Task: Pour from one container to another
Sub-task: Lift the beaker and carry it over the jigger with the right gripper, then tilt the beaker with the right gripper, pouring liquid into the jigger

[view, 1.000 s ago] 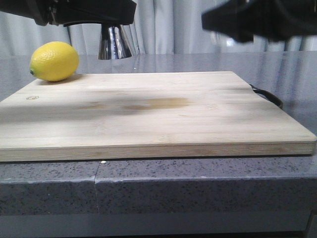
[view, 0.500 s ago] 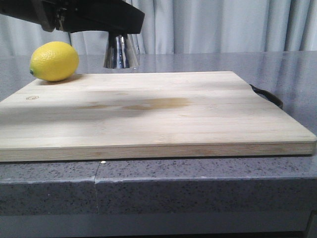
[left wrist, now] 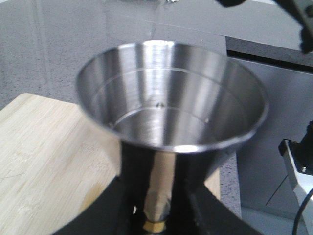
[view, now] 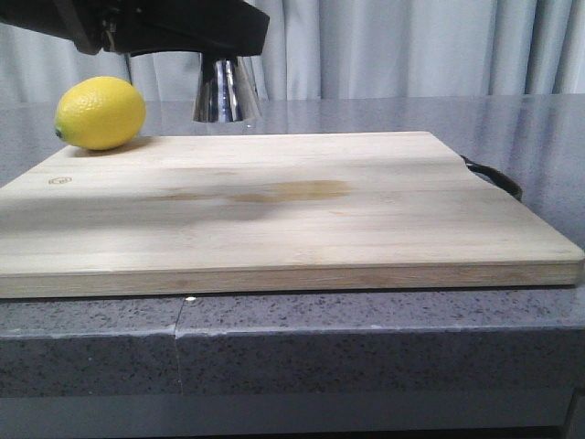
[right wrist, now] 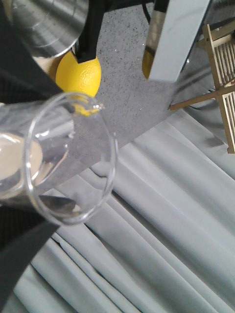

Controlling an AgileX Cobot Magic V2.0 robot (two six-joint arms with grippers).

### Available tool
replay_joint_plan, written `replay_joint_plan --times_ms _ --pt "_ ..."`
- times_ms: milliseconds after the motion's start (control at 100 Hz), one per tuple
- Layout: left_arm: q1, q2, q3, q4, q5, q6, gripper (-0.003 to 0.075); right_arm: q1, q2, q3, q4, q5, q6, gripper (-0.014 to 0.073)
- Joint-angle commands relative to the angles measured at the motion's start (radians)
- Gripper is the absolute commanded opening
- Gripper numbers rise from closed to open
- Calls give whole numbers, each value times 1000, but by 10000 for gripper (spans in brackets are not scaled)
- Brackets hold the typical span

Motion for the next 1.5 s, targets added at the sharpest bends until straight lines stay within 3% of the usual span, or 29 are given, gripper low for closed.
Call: replay_joint_plan --times_ms 0,210,1490 --pt "-7 -43 -27 -70 79 -8 -20 1 -35 -39 1 -34 2 201" --pt "-7 -43 -27 -54 89 -30 -20 1 -35 -39 -95 -34 2 201" --pt "-7 -21 -27 -47 96 -30 -20 1 -35 -39 -364 -60 0 201"
